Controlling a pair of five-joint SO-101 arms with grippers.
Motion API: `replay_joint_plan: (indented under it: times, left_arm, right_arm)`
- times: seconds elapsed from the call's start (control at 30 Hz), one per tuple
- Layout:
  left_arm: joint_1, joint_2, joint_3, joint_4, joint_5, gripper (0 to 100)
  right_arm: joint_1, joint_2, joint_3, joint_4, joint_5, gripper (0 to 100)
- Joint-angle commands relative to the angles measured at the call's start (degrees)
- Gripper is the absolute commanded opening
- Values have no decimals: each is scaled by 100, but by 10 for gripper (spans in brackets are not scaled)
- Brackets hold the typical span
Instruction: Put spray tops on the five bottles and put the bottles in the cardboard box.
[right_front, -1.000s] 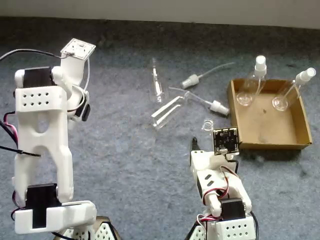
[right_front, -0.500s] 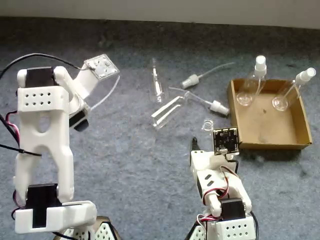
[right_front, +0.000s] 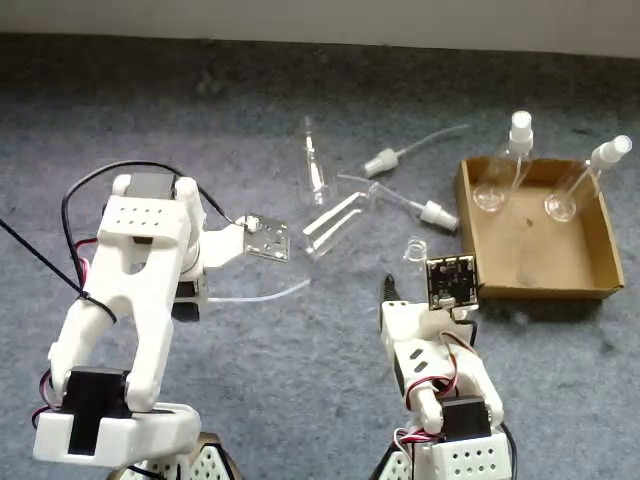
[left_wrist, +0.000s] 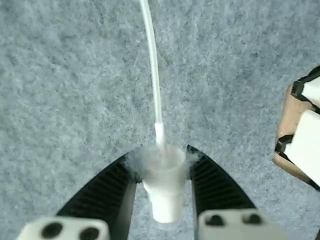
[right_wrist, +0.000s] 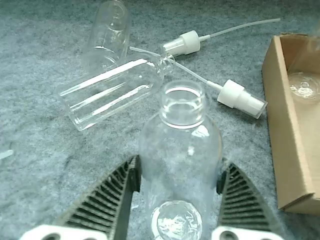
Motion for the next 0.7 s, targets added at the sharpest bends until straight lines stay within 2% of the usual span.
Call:
replay_joint_plan:
  times: [0.0, 0.2, 0.3, 0.47, 0.57, 0.67]
  left_arm:
    - [303, -189, 462, -985, -800, 18]
    - [514, -189, 1481, -2620, -791, 18]
    - [497, -189, 1771, -3191, -791, 18]
    - [488, -189, 1833, -3429, -615, 24]
    - [505, -189, 1815, -3429, -255, 98]
    - [505, -189, 1824, -3429, -264, 139]
  right_arm:
    - [57, -22, 338, -101, -53, 166]
    - [57, -22, 338, -101, -53, 166]
    - [57, -22, 347, -101, -53, 166]
    - [57, -22, 514, -110, -44, 166]
    - [57, -22, 514, -110, -44, 166]
    - [57, -22, 514, -110, -44, 166]
